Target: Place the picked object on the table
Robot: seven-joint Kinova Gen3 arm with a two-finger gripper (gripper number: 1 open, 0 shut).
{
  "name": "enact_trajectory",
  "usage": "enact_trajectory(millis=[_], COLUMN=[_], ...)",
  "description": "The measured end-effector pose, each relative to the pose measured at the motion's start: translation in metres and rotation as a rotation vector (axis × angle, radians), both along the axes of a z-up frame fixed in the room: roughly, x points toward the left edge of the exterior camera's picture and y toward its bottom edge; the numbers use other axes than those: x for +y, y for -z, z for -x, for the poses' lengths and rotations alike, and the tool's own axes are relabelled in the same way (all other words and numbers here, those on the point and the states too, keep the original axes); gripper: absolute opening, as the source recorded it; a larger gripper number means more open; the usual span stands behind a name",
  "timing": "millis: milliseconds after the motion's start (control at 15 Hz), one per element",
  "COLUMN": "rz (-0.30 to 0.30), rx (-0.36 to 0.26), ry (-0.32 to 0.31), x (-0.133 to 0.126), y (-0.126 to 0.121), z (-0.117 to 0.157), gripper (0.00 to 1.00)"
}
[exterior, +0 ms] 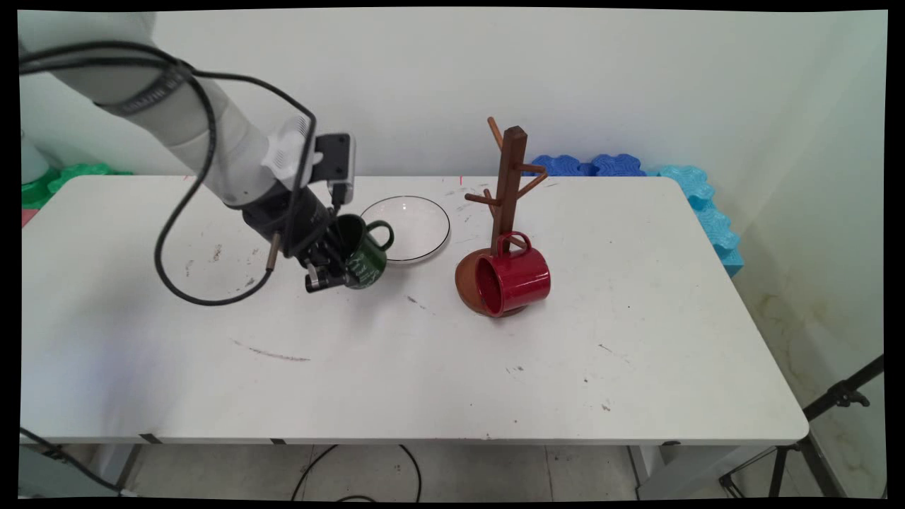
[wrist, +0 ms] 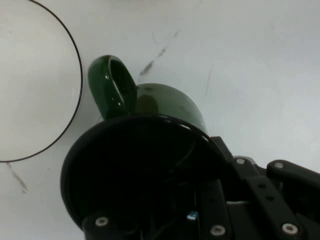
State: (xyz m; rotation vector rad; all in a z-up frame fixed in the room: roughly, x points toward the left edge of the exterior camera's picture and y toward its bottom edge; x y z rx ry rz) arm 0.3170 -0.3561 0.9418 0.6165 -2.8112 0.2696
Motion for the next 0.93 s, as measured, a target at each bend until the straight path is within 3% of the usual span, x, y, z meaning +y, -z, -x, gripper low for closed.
enact_trajectory(millis=[467, 933], rz=[-0.039, -0.059], rx=[-0.035, -0.017], ry=[0.008, 0.009], x=[-0.024, -0.038], y=[0.034, 0.058], z=[0.004, 0.012], gripper=[0.0, 0.0])
